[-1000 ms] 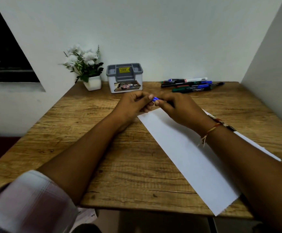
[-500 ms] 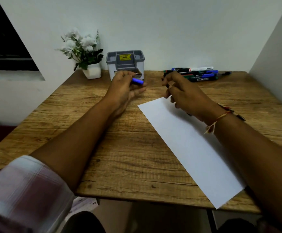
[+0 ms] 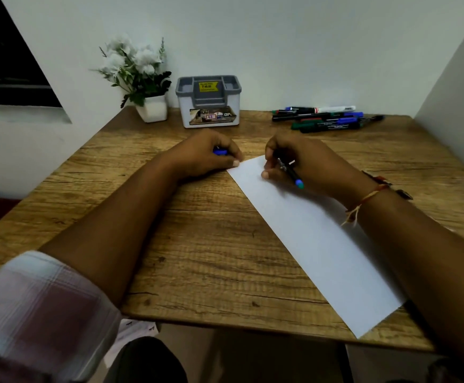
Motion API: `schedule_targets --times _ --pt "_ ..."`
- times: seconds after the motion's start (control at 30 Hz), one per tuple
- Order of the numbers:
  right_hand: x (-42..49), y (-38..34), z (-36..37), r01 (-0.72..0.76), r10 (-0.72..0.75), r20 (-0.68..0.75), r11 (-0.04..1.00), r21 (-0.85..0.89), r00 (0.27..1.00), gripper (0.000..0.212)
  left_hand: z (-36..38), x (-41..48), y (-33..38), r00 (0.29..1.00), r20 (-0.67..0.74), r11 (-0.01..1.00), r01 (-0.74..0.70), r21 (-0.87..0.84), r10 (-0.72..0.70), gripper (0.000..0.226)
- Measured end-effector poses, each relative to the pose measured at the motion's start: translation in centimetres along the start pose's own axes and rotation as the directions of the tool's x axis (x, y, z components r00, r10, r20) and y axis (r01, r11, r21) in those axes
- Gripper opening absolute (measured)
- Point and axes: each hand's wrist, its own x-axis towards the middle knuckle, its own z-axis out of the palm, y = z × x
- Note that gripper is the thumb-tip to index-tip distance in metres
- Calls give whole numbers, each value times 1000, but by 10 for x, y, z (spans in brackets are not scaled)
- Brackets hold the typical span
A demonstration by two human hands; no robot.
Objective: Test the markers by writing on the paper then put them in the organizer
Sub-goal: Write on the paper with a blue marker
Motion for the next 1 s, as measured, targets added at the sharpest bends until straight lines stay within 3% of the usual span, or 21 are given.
schedule_targets --times 0.1,0.2,0.27,0.33,0.43,0.57,0.7,1.0 --pt "-2 -3 1 -27 30 61 999 -46 998 34 -4 -2 -2 999 29 999 -30 -12 30 21" --pt "-2 -6 3 -30 31 28 997 -65 999 23 -6 -3 -7 998 37 998 -40 -49 42 24" --pt "-1 -14 7 -47 51 -62 997 66 997 12 -7 -4 -8 998 48 997 -23 -80 27 25" --pt "2 -27 11 -119 167 -140 947 299 976 23 -8 -4 -10 998 55 996 -15 -88 20 23" --pt "15 -43 15 -230 308 -84 841 490 948 32 -8 -3 -10 998 53 997 -26 -72 30 18" --pt "26 -46 30 -289 359 -67 838 464 931 19 -11 -1 -11 998 58 998 -3 -65 7 23" --pt "20 -36 43 -225 294 -104 877 424 950 14 -12 -1 -16 998 67 999 -17 -48 20 24" --pt "29 -39 52 -194 274 -103 856 478 956 8 -23 -1 -17 998 63 1000 19 13 -20 21"
